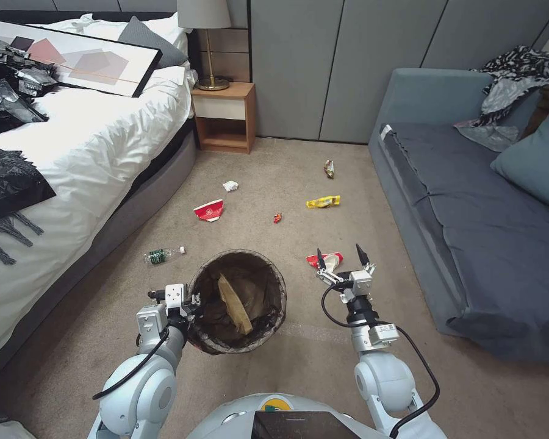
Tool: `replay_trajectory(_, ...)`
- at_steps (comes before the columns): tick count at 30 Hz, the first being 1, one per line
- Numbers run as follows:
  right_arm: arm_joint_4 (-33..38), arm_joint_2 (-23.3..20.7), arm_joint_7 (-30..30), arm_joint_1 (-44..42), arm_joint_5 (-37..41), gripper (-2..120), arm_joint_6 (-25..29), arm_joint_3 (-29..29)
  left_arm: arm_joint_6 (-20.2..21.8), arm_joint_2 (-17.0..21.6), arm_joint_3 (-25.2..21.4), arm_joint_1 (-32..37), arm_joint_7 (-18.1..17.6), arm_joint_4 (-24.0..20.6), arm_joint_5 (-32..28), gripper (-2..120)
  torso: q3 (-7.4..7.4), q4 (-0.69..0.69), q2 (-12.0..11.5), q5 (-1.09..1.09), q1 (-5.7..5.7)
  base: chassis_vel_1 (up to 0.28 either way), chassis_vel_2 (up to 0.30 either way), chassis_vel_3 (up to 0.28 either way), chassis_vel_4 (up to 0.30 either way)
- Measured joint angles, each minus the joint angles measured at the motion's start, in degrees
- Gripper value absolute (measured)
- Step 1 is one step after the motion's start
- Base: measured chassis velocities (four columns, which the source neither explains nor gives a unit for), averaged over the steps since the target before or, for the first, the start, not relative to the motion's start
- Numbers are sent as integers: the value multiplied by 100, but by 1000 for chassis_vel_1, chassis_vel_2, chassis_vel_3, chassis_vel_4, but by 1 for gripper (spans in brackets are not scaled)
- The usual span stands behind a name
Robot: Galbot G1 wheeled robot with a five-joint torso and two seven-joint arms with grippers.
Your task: Pick up the trash bin, then pick up the garbage from the floor and place it into the trash bin.
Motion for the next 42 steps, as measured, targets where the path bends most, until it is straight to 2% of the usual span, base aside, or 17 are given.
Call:
replay_trajectory(20,-12,45,54,14,2,100,14,14,-6,9,14,27,68,-10,161,3,0,2,0,0,0,-39,27,39,-33)
replay_trajectory(42,-73,57,2,21,-55,100,147,45,-19,-2,17,-6,106,35,217,3,0,2,0,0,0,-193,194,192,-205)
